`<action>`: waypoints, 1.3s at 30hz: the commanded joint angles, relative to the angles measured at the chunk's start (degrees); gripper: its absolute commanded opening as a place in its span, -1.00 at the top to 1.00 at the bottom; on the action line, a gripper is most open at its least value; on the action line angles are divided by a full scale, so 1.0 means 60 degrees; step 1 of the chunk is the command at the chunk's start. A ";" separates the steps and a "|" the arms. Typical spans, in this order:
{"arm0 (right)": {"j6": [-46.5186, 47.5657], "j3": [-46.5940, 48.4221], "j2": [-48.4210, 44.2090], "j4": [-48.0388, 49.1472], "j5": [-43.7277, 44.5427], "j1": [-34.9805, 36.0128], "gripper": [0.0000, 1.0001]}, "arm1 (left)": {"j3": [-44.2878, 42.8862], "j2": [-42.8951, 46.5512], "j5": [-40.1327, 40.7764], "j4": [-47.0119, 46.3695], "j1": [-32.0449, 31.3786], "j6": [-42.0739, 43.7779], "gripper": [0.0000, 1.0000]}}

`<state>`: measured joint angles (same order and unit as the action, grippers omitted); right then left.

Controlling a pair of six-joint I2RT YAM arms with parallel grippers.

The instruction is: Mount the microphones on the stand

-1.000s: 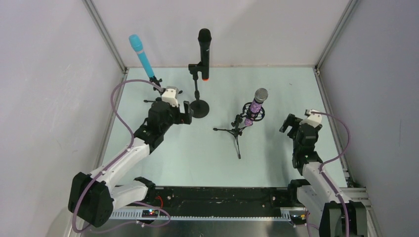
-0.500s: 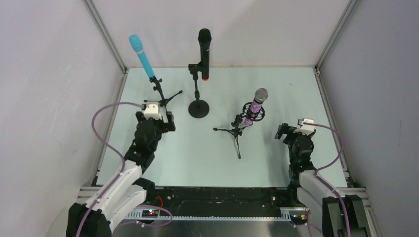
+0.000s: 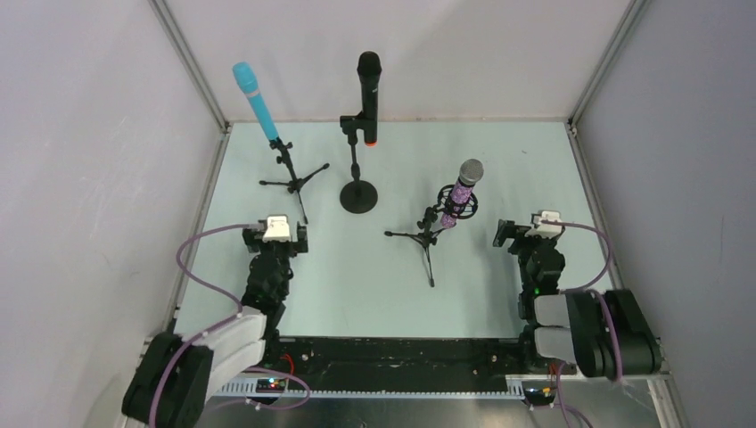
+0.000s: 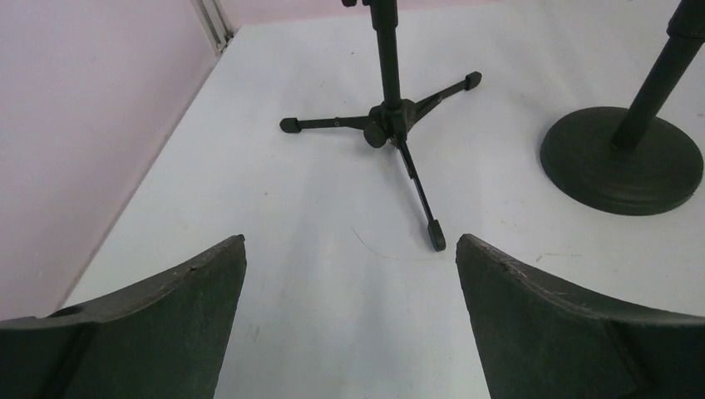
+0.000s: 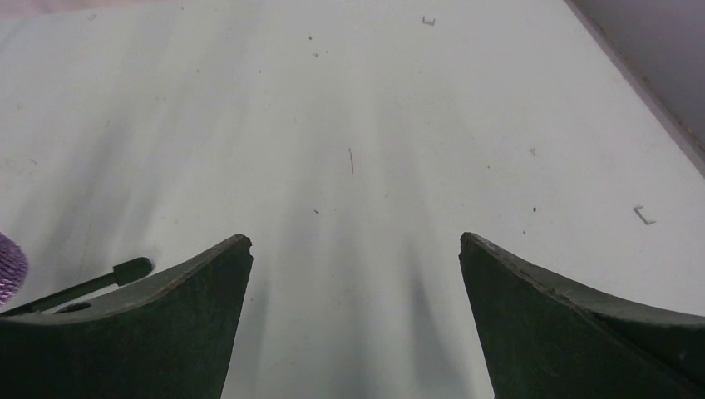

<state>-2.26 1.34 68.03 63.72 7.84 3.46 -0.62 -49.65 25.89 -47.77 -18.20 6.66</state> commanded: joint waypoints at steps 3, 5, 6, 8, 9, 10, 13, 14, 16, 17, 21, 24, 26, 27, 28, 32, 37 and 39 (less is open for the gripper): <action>0.0292 -0.0030 0.1860 0.3139 -0.0060 -0.0036 -0.99 | -0.0351 -0.2290 -0.0076 -0.3323 0.0144 0.1683 -0.99; 0.0328 0.0183 0.1582 0.2252 -0.0236 -0.0015 -0.99 | -0.0614 -0.3107 0.0415 -0.3970 0.0212 0.1640 -0.99; 0.0324 0.0258 0.1439 0.2019 -0.0332 -0.0016 -0.99 | -0.0757 -0.3276 0.0826 -0.4038 0.0224 0.1562 -0.99; 0.0339 0.0395 0.1503 0.1819 -0.0436 -0.0040 -0.99 | -0.0780 -0.3282 0.0854 -0.4029 0.0316 0.1396 -0.99; 0.0336 0.0495 0.1555 0.1795 -0.0402 -0.0031 -0.99 | -0.0747 -0.3268 0.0804 -0.4032 0.0391 0.1323 -0.99; 0.0334 0.0567 0.1539 0.1652 -0.0307 -0.0041 -0.99 | -0.0746 -0.3217 0.0682 -0.3995 0.0423 0.1301 -0.99; 0.0320 0.1156 0.1506 0.0407 -0.0203 -0.0084 -0.99 | -0.0769 -0.3024 0.0055 -0.3629 0.0695 0.1142 -0.99; 0.0282 0.1326 0.1522 0.0276 -0.0221 -0.0117 -0.99 | -0.0794 -0.2867 -0.0322 -0.3301 0.0802 0.0999 -0.99; 0.0259 0.1424 0.1530 -0.0045 -0.0271 -0.0146 -0.99 | -0.0896 -0.2740 -0.0824 -0.2926 0.1194 0.0817 -0.99; 0.0259 0.1435 0.1528 -0.0074 -0.0327 -0.0158 -0.99 | -0.0937 -0.2664 -0.0929 -0.2822 0.1256 0.0769 -0.99; 0.0322 0.1445 0.1527 -0.0121 -0.0638 -0.0217 -0.99 | -0.0803 -0.2434 -0.1941 -0.2622 0.1419 0.0892 -0.99; 0.0321 0.1494 0.1537 -0.0188 -0.0747 -0.0227 -0.99 | -0.0814 -0.2258 -0.2986 -0.2160 0.1428 0.1322 -0.99; 0.0326 0.1512 0.1537 -0.0220 -0.0806 -0.0248 -0.99 | -0.1064 -0.2111 -0.3528 -0.1382 0.1424 0.1498 -0.99; 0.0328 0.1523 0.1526 -0.0227 -0.0821 -0.0264 -0.99 | -0.1177 -0.2148 -0.3327 -0.1252 0.1423 0.1454 -0.99; 0.0323 0.1531 0.1528 -0.0244 -0.0870 -0.0267 -0.99 | -0.1240 -0.2159 -0.3184 -0.1223 0.1433 0.1308 -0.99; 0.0333 0.1560 0.1528 -0.0307 -0.0960 -0.0297 -0.99 | -0.1244 -0.1685 -0.2664 -0.0973 0.1423 0.0975 -0.99; 0.0337 0.1624 0.1549 -0.0403 -0.1151 -0.0345 -0.99 | -0.1387 -0.0591 -0.2588 0.0300 0.1420 0.0296 -0.99; 0.0337 0.1646 0.1546 -0.0454 -0.1186 -0.0365 -0.99 | -0.1522 -0.0572 -0.3057 0.0394 0.1419 -0.0252 -0.99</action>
<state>-1.21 9.19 77.56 60.45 1.85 1.74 -6.87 -54.78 10.24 -49.01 -10.09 10.87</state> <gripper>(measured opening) 0.993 0.996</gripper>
